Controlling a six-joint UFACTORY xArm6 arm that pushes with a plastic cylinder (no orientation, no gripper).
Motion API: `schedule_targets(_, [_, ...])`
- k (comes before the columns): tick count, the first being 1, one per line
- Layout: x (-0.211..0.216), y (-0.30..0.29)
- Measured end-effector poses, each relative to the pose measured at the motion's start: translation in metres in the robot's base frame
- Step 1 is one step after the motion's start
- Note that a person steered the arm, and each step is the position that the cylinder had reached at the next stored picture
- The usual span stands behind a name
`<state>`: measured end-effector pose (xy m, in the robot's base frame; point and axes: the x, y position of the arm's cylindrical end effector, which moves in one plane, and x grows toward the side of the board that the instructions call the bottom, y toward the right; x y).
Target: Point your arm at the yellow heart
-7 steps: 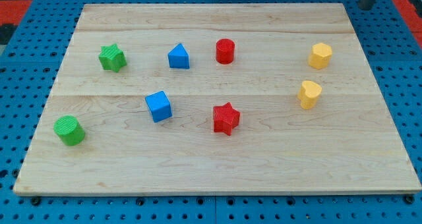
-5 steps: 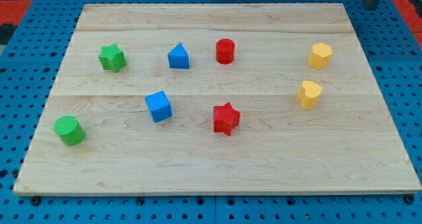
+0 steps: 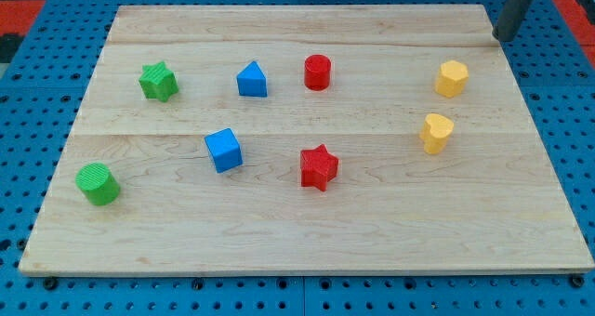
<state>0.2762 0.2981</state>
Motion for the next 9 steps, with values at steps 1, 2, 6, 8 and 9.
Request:
schedule_targets(1, [0.068,0.0])
schedule_targets(2, [0.124,-0.006])
schedule_targets(6, [0.213,-0.2])
schedule_targets(8, [0.172,-0.161])
schedule_targets(9, [0.21,-0.166])
